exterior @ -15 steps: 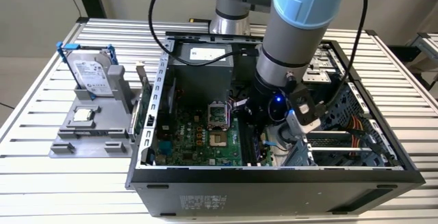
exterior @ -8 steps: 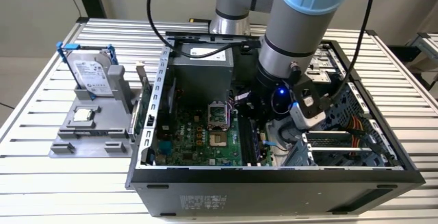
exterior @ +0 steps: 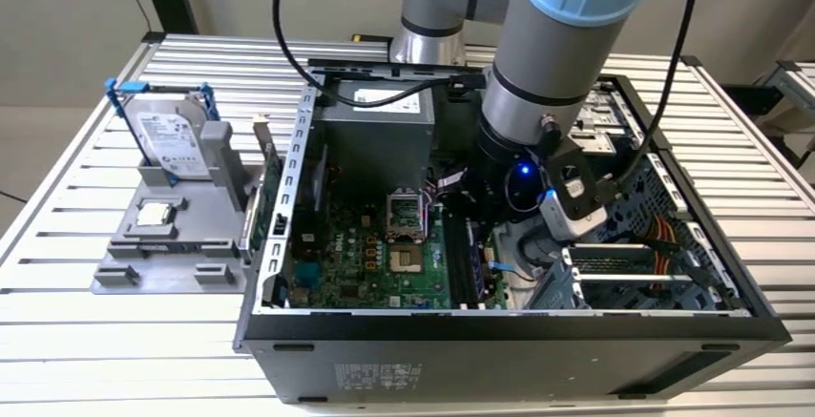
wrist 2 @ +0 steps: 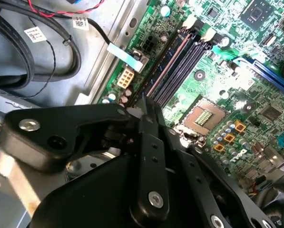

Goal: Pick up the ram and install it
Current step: 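Insert the ram into the slot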

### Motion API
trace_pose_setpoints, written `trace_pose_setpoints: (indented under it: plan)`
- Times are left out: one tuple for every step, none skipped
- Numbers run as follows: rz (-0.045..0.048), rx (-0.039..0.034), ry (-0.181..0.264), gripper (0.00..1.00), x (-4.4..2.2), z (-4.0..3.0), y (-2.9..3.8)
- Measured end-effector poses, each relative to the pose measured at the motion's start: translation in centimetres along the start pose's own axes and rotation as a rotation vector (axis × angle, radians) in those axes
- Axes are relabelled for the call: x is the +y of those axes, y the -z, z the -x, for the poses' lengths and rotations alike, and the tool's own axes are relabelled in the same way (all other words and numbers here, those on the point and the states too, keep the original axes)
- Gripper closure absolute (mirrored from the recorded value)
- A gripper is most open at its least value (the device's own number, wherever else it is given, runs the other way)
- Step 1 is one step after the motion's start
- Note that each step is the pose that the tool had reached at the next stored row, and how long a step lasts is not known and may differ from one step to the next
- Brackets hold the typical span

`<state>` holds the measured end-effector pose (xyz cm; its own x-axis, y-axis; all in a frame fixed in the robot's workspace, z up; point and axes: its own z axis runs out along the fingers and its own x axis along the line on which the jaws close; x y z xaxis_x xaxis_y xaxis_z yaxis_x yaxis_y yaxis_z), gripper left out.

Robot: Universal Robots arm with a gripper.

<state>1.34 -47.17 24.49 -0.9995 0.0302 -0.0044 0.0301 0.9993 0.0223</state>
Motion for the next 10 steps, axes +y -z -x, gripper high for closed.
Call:
trace_pose_setpoints:
  plan:
    - [0.0008,0.0000,0.000,1.00,0.00,0.00,0.00]
    - [0.0014,0.0000,0.000,1.00,0.00,0.00,0.00]
    - [0.0022,0.0000,0.000,1.00,0.00,0.00,0.00]
    - [0.0027,0.0001,0.000,1.00,0.00,0.00,0.00]
    - [0.0035,0.0001,0.000,1.00,0.00,0.00,0.00]
    - [0.0042,0.0001,0.000,1.00,0.00,0.00,0.00]
    - [0.0048,0.0001,0.000,1.00,0.00,0.00,0.00]
    - [0.0056,0.0001,0.000,1.00,0.00,0.00,0.00]
    - [0.0061,0.0002,0.000,1.00,0.00,0.00,0.00]
    - [0.0069,0.0002,0.000,1.00,0.00,0.00,0.00]
